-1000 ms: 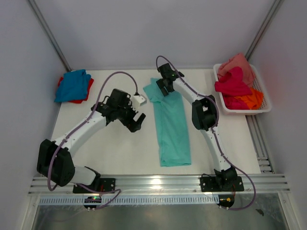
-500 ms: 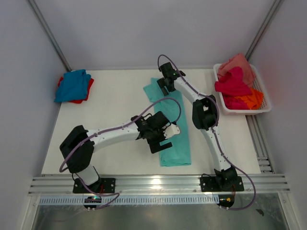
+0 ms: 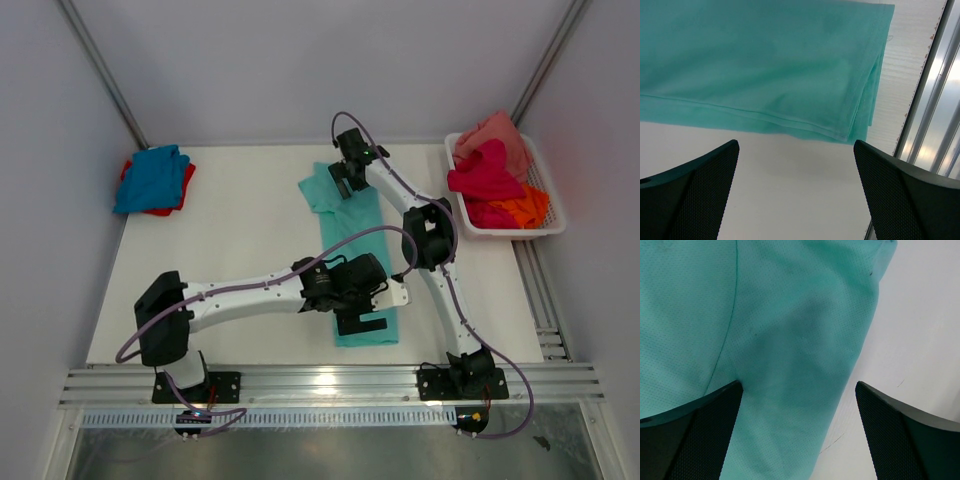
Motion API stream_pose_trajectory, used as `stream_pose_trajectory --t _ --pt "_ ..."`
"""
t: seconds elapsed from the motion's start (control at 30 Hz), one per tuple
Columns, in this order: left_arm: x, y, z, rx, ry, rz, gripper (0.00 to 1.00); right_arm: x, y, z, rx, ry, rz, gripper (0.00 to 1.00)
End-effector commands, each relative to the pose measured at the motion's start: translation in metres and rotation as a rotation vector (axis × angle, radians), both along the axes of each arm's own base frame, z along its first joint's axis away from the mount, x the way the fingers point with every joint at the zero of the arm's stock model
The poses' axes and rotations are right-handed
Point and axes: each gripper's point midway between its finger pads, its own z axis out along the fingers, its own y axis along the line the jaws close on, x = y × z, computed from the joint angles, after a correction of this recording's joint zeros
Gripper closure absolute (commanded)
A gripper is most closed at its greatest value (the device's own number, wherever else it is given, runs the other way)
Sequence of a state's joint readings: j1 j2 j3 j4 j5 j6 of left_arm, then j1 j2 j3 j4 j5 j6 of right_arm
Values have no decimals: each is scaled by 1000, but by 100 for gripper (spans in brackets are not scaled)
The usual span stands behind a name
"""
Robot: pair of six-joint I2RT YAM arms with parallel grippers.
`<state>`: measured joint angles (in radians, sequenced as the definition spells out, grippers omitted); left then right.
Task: Fold and stack the t-shirts
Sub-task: Fold the tshirt
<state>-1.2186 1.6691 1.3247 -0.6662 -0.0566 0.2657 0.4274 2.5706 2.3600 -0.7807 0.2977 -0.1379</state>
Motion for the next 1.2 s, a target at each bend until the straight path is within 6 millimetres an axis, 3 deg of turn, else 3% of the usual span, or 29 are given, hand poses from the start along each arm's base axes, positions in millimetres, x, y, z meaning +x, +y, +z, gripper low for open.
stream_pose_trajectory --t 0.0,0.13,0.17,0.23,0.27,0.3,0.47,0.5,0.53,0.6,0.63,0.67,0.7,0.73,0.87,0.93,0.97,1.03,1.07,1.1,1.17 --pt "-8 -10 18 -21 -26 -16 1 -9 5 -25 26 69 1 1" --pt "-18 -15 13 -14 -19 -36 1 -11 3 -22 23 64 -8 1" --pt "-20 -15 11 -12 -17 -40 1 -9 2 -8 30 39 -12 1" --pt "-24 -15 6 2 -14 -49 1 -13 -3 -7 22 24 -24 0" --pt "-25 -15 4 3 -10 -48 1 -11 -3 18 40 -23 -24 1" --pt "-25 -15 4 2 -10 -47 1 -16 -5 14 39 -26 -24 1" --pt "-24 -12 -1 4 -17 -42 1 -23 -8 77 73 -178 18 1" --pt "-24 -12 -2 5 -16 -41 1 -29 -8 80 67 -182 29 1" --pt "-25 -12 -2 2 -13 -41 1 -29 -10 107 82 -242 27 1" --pt "-26 -13 -4 7 -3 -39 1 -37 -15 119 80 -269 27 1" --pt "-26 -13 -5 8 -2 -38 1 -38 -15 146 109 -335 37 1" --pt "-26 -13 -5 9 -2 -36 1 -40 -16 154 114 -363 44 1" --pt "-26 -13 -7 12 2 -31 1 -47 -19 149 101 -362 57 1" --pt "-26 -14 -7 13 1 -30 1 -46 -18 167 120 -414 67 1" --pt "-24 -13 -7 21 -4 -27 1 -60 -26 173 104 -381 59 1" --pt "-25 -13 -6 16 -2 -33 1 -73 -43 173 62 -354 -3 1" --pt "-26 -13 -5 9 0 -36 1 -82 -51 191 60 -385 -29 1" --pt "-27 -15 -9 13 0 -47 1 -99 -77 199 1 -406 -116 0" --pt "-28 -15 -10 18 -6 -51 1 -112 -89 227 7 -471 -150 1" --pt "-29 -17 -11 25 -20 -57 1 -121 -100 226 -12 -483 -179 0" --pt "-31 -18 -16 42 -30 -75 1 -137 -120 245 -38 -546 -231 0"
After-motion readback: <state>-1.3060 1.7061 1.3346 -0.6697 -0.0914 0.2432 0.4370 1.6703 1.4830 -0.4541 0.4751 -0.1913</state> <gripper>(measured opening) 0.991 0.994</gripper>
